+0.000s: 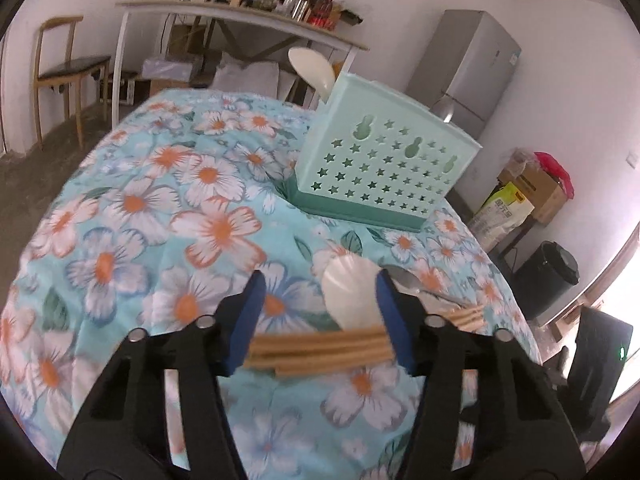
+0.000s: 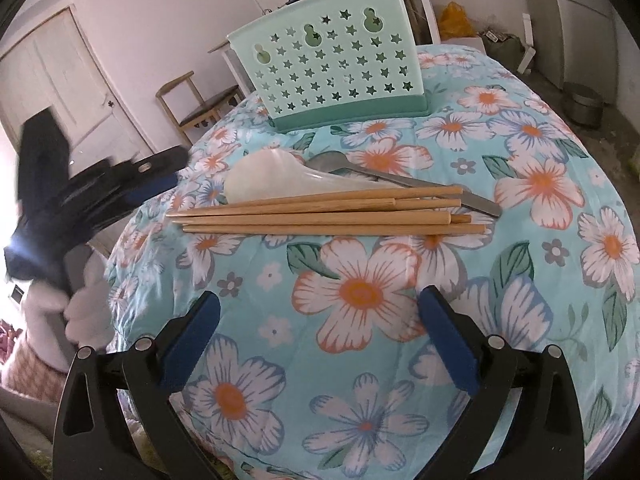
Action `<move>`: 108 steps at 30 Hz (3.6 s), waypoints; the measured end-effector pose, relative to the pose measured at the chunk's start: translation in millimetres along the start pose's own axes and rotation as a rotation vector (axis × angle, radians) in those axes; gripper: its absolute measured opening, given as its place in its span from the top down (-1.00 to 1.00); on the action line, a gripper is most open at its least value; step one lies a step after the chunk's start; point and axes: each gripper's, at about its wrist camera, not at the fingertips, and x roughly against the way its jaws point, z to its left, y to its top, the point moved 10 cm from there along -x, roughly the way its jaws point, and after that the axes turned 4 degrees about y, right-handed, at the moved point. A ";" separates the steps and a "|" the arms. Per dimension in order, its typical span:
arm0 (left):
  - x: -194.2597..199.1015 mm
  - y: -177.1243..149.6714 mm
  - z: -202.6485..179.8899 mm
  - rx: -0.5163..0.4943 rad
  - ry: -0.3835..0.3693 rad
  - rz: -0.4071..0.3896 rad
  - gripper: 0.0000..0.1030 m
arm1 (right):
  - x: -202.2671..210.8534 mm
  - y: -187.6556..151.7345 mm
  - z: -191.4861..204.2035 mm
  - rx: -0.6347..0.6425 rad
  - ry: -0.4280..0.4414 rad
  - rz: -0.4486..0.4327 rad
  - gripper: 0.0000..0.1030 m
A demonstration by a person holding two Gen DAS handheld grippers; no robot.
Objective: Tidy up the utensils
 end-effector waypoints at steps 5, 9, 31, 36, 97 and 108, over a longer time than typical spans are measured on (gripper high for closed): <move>-39.4 -2.3 2.8 0.086 -0.035 0.150 0.19 | 1.5 2.3 -1.9 -0.010 0.049 -0.024 -0.88; -50.5 -6.3 8.0 0.142 -0.046 0.195 0.23 | 1.5 3.6 -1.3 -0.002 0.068 -0.040 -0.88; -25.7 7.2 9.7 0.198 -0.072 0.139 0.92 | 8.0 9.1 -0.5 -0.023 0.082 -0.025 -0.83; 11.9 26.2 42.7 0.239 -0.018 0.034 0.96 | 30.9 37.2 10.5 0.110 0.023 -0.099 -0.69; 142.4 126.8 29.5 0.132 -0.101 -0.433 0.96 | 23.3 173.4 31.6 0.619 -0.414 -0.221 0.94; 111.8 190.0 -72.4 -0.022 -0.168 -0.469 0.96 | 75.4 183.5 11.5 0.459 -0.342 -0.380 0.97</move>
